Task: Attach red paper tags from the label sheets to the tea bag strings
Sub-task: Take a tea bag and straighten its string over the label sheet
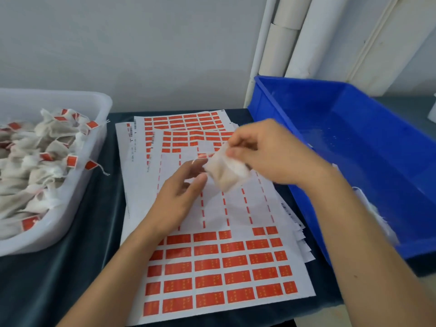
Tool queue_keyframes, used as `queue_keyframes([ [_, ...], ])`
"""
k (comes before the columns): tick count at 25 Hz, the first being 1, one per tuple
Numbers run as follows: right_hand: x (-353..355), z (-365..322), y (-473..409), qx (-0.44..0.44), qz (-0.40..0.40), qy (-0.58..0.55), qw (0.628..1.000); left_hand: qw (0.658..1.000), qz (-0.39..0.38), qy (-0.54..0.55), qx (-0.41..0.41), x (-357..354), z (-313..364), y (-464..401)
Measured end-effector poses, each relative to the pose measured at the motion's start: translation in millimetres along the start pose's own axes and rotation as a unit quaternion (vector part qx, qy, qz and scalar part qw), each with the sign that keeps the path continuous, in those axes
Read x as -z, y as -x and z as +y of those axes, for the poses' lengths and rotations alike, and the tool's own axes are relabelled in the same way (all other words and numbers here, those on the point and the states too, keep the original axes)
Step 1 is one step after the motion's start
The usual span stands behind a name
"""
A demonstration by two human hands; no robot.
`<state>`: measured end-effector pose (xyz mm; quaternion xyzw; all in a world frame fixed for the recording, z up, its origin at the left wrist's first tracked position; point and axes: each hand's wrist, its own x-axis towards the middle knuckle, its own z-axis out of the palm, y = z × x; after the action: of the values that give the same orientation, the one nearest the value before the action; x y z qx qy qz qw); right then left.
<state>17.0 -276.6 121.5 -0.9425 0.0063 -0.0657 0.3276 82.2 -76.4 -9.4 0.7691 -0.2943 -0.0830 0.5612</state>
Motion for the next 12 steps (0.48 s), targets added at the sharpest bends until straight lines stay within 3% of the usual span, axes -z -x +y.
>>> queue_keyframes([
  [3,-48.5,6.7,-11.8,0.002,-0.083,-0.054,0.995,0.997,0.021,0.08,-0.009,-0.7,1.4,-0.4],
  [8,-92.6,27.0,-25.3,-0.055,-0.001,-0.175,0.983,0.988,0.128,0.05,0.065,1.6,-10.4,-8.4],
  [12,-117.2,35.2,-21.1,-0.02,0.024,-0.223,0.974,0.978,0.172,0.075,0.089,2.4,-15.5,-13.1],
])
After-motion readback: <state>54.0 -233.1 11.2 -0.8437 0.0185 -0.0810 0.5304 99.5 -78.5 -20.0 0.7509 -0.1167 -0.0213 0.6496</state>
